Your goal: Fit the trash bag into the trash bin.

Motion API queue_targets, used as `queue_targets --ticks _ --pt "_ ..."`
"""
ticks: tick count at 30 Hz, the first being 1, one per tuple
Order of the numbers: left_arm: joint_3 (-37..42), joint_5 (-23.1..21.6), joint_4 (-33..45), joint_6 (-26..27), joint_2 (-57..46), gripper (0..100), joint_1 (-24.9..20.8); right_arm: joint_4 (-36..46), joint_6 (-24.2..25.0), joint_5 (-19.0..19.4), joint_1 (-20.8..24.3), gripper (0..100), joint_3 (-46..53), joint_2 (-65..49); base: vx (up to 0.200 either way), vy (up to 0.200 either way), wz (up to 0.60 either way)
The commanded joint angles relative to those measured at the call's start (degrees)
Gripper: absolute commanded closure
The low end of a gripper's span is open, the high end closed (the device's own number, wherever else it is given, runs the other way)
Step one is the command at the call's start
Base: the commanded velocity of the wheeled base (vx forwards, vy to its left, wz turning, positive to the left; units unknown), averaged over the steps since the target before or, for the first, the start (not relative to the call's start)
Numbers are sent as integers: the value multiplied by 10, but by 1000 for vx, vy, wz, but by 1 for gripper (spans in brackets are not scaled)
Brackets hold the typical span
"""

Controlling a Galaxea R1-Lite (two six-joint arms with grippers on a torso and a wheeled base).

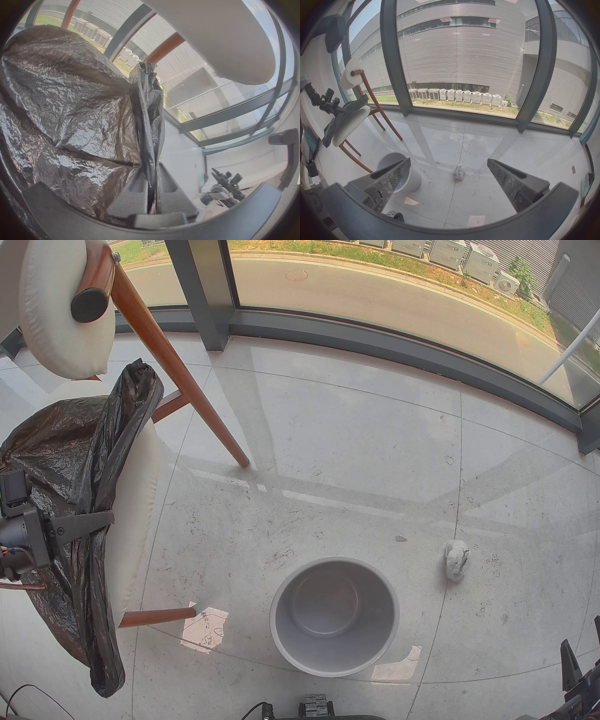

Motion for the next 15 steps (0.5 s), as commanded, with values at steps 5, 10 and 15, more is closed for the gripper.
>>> queue_targets --ticks 5,10,15 --pt "-42 -13 -3 -113 -30 100 -44 0 0 0 0 0 10 -5 0 0 0" --pt "-78 -10 -3 -212 -71 100 -153 0 0 0 0 0 10 -5 0 0 0" --pt "-106 -7 -3 -255 -71 100 -212 0 0 0 0 0 10 -5 0 0 0"
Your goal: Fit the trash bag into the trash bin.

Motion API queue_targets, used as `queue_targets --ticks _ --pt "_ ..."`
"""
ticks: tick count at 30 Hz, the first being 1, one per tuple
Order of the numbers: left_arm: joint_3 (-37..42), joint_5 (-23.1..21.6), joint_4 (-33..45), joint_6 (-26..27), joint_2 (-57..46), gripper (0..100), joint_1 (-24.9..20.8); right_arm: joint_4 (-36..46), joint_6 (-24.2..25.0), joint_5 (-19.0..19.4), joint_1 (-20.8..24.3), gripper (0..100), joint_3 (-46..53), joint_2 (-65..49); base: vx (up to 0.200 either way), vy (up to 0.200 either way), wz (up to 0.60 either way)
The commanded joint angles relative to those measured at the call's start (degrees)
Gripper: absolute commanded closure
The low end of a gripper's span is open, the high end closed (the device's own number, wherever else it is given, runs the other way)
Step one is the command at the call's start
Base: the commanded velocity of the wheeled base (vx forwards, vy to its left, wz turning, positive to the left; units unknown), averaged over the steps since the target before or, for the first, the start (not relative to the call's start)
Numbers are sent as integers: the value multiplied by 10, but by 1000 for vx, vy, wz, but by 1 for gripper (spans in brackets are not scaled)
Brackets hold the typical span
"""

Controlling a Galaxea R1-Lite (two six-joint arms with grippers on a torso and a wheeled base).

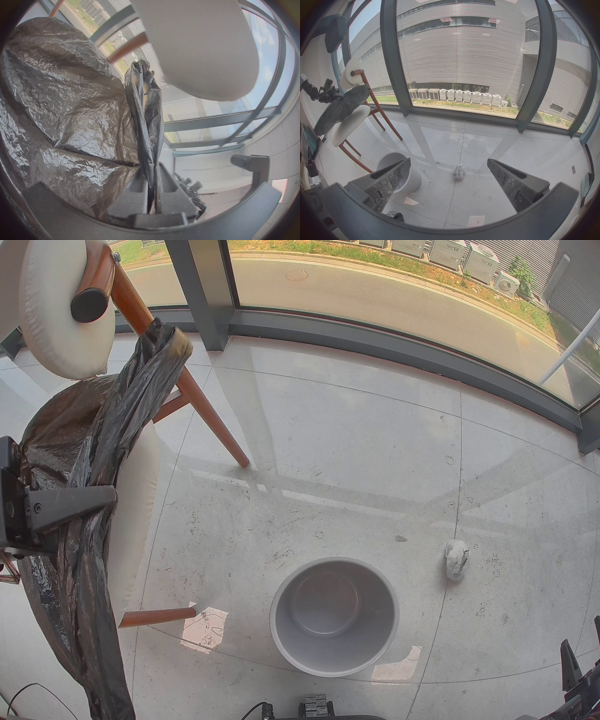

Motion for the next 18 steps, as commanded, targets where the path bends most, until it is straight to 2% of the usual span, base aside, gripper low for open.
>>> queue_targets --ticks 1,4,10,14,18 --pt "-38 4 0 -54 -24 100 -67 1 0 0 0 0 10 -5 0 0 0" --pt "-35 3 0 -84 -23 100 -70 0 0 0 0 0 10 -5 0 0 0" --pt "-5 4 -2 -82 -25 100 -112 0 0 0 0 0 10 -5 0 0 0" --pt "9 4 -25 -85 -23 100 -114 0 0 0 0 0 10 -5 0 0 0" --pt "60 9 -94 -86 -18 100 -108 0 0 0 0 0 10 -5 0 0 0"
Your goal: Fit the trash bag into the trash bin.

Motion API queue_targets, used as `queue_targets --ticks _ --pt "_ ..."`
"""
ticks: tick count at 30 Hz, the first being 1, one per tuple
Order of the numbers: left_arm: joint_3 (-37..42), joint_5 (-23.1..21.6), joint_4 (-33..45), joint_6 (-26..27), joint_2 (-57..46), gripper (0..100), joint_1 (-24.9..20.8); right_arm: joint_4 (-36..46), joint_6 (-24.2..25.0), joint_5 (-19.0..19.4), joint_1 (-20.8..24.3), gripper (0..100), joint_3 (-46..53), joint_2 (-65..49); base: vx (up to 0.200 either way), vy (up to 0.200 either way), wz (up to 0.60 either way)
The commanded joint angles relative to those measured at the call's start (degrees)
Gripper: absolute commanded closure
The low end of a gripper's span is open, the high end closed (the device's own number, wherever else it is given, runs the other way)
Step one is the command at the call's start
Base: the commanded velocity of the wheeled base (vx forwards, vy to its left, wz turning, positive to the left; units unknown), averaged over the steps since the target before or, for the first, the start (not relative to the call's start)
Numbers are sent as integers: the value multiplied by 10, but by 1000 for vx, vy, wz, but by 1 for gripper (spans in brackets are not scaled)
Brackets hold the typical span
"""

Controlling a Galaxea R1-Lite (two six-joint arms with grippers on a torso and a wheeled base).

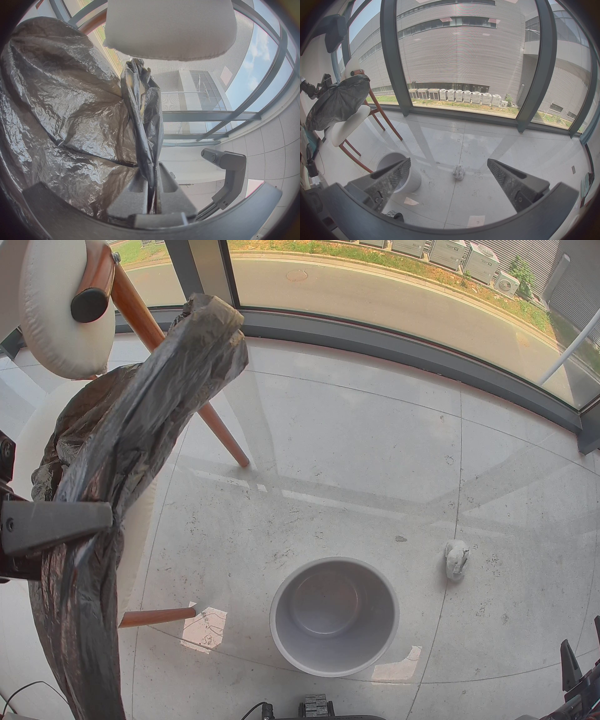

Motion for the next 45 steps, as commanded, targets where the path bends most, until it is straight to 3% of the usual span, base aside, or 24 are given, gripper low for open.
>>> queue_targets --ticks 1,5,16,19,25,32,45 --pt "42 3 -60 -1 5 100 0 0 0 0 0 0 10 -5 0 0 0" --pt "48 3 -116 -7 36 100 -2 0 0 0 0 0 10 -5 0 0 0" --pt "112 3 -205 -7 68 100 -20 0 0 0 0 0 10 -5 0 -200 0" --pt "121 -1 -207 -7 67 100 -25 0 0 0 0 0 10 -5 0 -200 0" --pt "127 2 -207 -7 67 100 -77 0 0 0 0 0 10 -5 0 -200 0" --pt "137 2 -208 -5 74 100 -78 0 0 0 0 0 10 -5 0 -200 0" --pt "199 3 -239 -2 84 100 -77 0 0 0 0 0 10 -5 0 0 0"
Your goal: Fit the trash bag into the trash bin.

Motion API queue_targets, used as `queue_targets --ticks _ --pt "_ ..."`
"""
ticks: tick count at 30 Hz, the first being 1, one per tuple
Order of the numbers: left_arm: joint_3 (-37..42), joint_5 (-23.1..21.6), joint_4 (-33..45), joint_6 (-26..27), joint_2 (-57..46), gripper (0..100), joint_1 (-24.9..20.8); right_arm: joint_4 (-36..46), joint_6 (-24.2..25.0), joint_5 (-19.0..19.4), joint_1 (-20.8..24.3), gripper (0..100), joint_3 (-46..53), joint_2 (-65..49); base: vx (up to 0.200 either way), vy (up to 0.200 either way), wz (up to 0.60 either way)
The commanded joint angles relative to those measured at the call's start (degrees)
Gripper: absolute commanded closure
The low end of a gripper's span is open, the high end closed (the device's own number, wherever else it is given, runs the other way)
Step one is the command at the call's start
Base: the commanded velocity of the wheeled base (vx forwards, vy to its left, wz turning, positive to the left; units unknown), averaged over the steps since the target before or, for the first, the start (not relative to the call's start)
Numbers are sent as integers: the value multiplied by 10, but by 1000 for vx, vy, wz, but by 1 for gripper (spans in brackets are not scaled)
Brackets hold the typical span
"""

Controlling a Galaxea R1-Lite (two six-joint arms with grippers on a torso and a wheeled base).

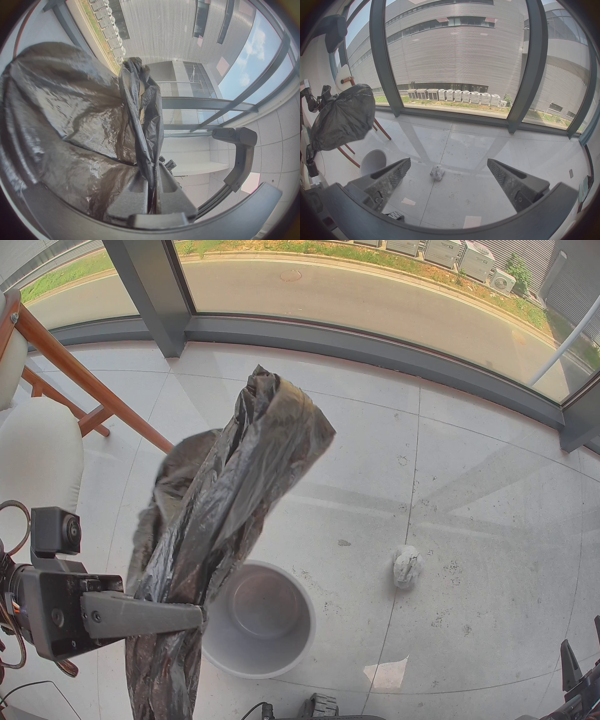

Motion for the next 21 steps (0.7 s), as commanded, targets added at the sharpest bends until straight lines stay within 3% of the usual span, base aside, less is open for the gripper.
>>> queue_targets --ticks 1,9,16,21 --pt "33 2 0 1 6 100 3 0 0 0 0 0 10 -5 0 0 0" --pt "32 5 -1 3 65 100 58 0 0 0 0 0 10 -5 0 0 0" --pt "40 3 0 3 60 100 58 0 0 0 0 0 10 -5 0 0 0" --pt "41 -2 6 -3 -6 100 53 1 0 0 0 0 10 -5 0 0 0"
